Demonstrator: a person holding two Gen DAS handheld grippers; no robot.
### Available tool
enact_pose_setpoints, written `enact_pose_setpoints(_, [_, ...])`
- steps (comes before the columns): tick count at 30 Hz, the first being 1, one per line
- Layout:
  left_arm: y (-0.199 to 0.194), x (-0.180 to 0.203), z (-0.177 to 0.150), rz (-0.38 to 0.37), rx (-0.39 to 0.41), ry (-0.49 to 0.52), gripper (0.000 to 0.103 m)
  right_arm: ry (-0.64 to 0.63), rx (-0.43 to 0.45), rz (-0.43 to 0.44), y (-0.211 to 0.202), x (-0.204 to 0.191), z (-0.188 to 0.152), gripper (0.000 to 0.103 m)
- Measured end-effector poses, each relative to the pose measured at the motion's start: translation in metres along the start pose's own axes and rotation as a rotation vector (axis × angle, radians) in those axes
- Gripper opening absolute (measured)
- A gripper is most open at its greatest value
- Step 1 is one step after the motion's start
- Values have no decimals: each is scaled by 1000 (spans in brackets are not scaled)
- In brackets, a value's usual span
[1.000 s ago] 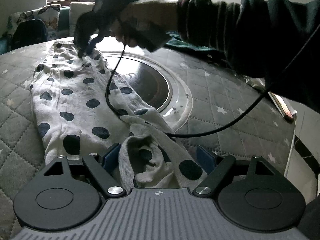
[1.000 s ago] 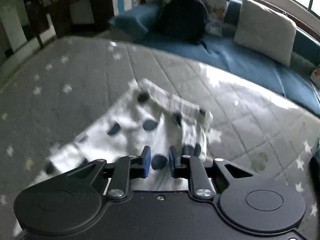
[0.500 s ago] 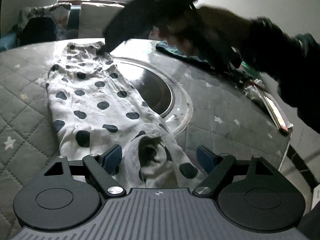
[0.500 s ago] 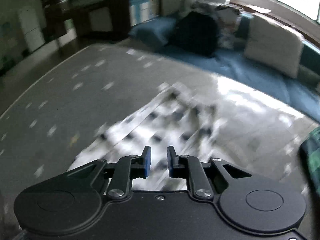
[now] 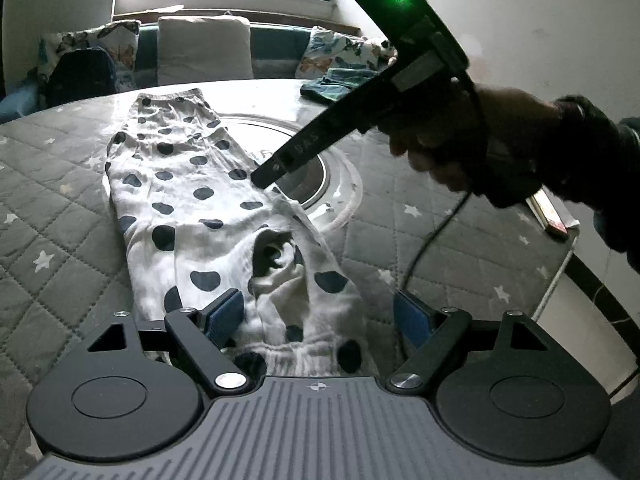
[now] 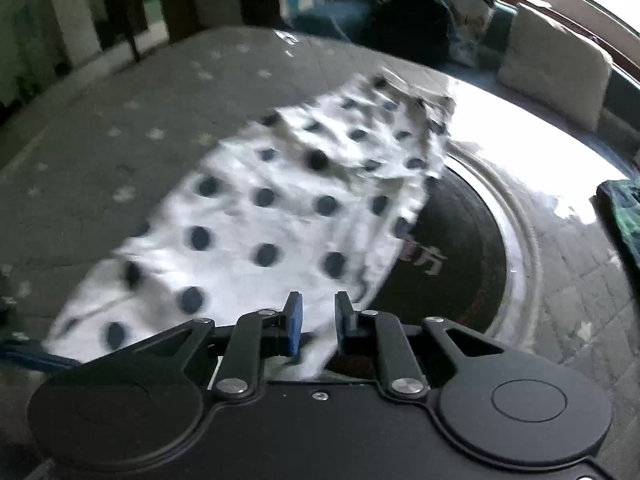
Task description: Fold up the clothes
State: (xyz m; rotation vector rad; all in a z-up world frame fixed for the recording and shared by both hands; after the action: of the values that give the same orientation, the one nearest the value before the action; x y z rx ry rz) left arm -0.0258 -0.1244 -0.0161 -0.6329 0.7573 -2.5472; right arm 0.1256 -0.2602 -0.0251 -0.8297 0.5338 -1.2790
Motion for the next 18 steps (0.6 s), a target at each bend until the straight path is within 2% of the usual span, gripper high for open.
enact_pose_setpoints(4, [-14, 5, -4, 26, 20, 7, 83, -21, -22, 5, 5, -14, -17, 18])
enact_pose_setpoints(7, [-28, 2, -4, 60, 49, 10, 83, -38, -2, -48, -3, -13, -29, 18])
enact_pose_setpoints(13, [-42, -19, -8, 124, 70, -71, 84, -29, 89, -45, -52, -15, -46, 30])
enact_pose_setpoints(15, [-44, -25, -10, 140, 70, -102, 84, -37, 96, -36, -62, -20, -55, 37])
enact_pose_setpoints(17, [-48, -29, -11, 158, 77, -112, 84, -52, 98, -17, -71, -28, -67, 40])
enact_pose_setpoints(18, [-51, -31, -11, 168, 82, -114, 84, -62, 94, -12, -74, -33, -75, 45])
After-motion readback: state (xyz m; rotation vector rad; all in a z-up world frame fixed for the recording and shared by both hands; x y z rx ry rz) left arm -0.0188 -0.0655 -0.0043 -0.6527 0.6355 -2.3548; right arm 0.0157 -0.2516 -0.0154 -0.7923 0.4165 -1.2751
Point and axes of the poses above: each gripper's, at about its wrist camera, not at the fingertips, and y roughly the way its jaws point, x to its right, z to its top, the point moved 6 cm from there along y, roughly the way its jaws point, and after that the axes turned 12 degrees about -z, right-handed, at the moved point
